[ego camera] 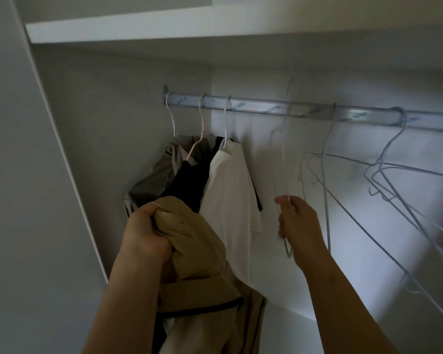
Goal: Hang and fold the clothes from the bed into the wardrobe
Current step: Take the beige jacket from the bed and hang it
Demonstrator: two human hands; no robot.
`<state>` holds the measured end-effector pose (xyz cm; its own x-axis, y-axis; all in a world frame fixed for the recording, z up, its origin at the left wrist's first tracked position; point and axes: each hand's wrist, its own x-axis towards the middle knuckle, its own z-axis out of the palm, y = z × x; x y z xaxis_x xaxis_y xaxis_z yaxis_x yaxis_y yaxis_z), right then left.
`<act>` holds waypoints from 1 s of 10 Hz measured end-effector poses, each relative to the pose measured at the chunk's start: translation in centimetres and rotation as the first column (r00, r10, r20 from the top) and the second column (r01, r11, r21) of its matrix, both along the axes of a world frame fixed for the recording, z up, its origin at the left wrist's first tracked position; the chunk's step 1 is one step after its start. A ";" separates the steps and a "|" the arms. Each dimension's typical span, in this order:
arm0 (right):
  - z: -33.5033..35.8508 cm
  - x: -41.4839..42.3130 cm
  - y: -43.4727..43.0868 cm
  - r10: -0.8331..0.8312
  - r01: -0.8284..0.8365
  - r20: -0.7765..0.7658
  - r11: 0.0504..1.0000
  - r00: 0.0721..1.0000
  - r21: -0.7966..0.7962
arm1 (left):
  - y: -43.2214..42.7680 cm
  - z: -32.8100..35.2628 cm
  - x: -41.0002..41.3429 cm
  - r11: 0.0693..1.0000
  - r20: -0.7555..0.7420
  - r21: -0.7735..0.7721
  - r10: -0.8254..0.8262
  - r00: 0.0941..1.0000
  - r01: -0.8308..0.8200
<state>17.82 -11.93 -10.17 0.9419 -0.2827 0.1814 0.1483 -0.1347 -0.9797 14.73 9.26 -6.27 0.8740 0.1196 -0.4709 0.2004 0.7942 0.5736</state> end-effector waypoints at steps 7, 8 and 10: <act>-4.0 -20.4 5.8 -0.247 0.244 0.023 0.966 0.969 0.089 | 3.5 -1.8 -10.6 0.843 -0.001 0.350 -0.436 0.900 0.408; -4.5 -24.6 6.9 -0.297 0.293 0.049 0.953 0.954 0.071 | 4.4 -2.2 -12.9 0.760 0.068 0.452 -0.551 0.832 0.467; -5.2 -31.8 8.3 -0.325 0.335 0.100 0.935 0.941 -0.119 | 4.6 -3.1 -15.8 0.746 0.086 0.440 -0.589 0.804 0.500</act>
